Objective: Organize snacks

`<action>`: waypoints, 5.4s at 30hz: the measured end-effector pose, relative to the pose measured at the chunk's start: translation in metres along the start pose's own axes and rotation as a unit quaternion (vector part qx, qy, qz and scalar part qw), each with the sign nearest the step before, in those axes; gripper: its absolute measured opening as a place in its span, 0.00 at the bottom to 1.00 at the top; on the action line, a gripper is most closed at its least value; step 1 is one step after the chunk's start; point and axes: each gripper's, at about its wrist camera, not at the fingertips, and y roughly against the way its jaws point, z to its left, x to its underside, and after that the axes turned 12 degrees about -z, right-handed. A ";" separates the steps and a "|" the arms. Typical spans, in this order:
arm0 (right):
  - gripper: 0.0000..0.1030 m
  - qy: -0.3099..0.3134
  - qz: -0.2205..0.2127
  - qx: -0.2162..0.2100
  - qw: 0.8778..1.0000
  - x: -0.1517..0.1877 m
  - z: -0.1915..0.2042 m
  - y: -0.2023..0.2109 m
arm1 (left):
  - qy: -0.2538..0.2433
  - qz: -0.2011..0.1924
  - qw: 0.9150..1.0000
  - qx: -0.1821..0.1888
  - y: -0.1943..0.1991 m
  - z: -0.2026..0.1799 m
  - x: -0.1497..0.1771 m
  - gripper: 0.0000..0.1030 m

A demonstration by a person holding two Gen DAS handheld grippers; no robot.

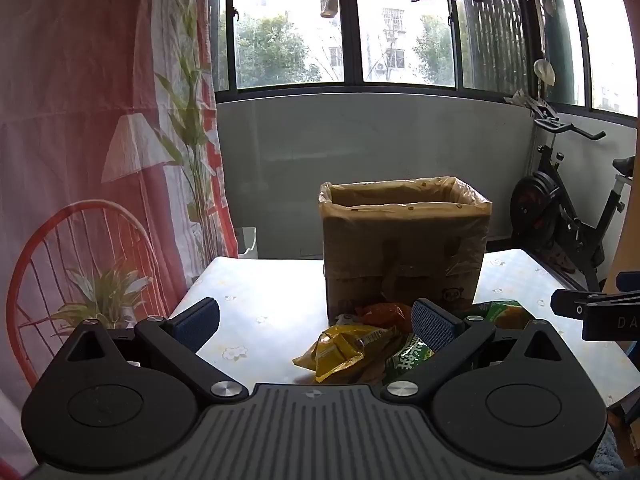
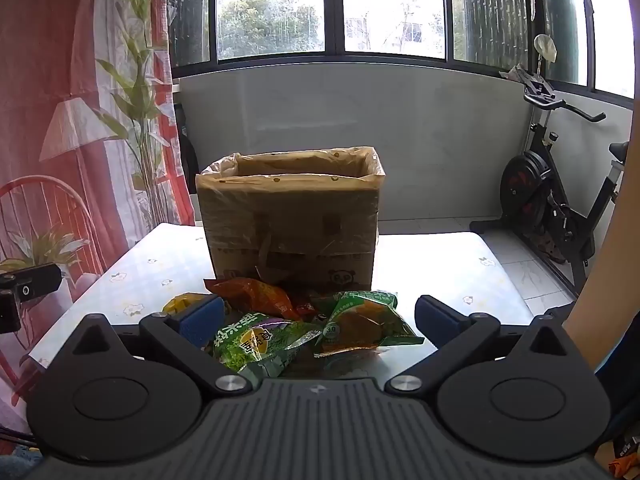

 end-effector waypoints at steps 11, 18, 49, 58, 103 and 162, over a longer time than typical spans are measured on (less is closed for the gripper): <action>1.00 0.003 -0.001 0.000 1.000 0.002 0.002 -0.002 | -0.002 -0.002 1.000 0.000 0.000 0.000 0.002 1.00; 1.00 0.004 -0.001 0.000 1.000 0.003 0.000 -0.001 | -0.002 -0.003 1.000 0.001 0.001 0.000 0.001 1.00; 1.00 0.005 -0.002 0.000 1.000 0.003 0.001 -0.001 | -0.001 -0.003 1.000 0.002 0.001 0.001 0.002 1.00; 1.00 0.005 -0.002 0.000 1.000 0.003 0.001 -0.001 | -0.001 -0.003 1.000 0.002 0.001 0.001 0.002 1.00; 1.00 -0.004 -0.102 -0.024 0.994 -0.016 -0.022 -0.037 | -0.034 -0.032 0.998 -0.051 -0.060 0.018 -0.010 1.00; 0.83 -0.077 0.141 -0.053 0.986 0.089 -0.087 -0.218 | 0.234 0.236 0.942 0.051 -0.243 0.029 0.132 0.99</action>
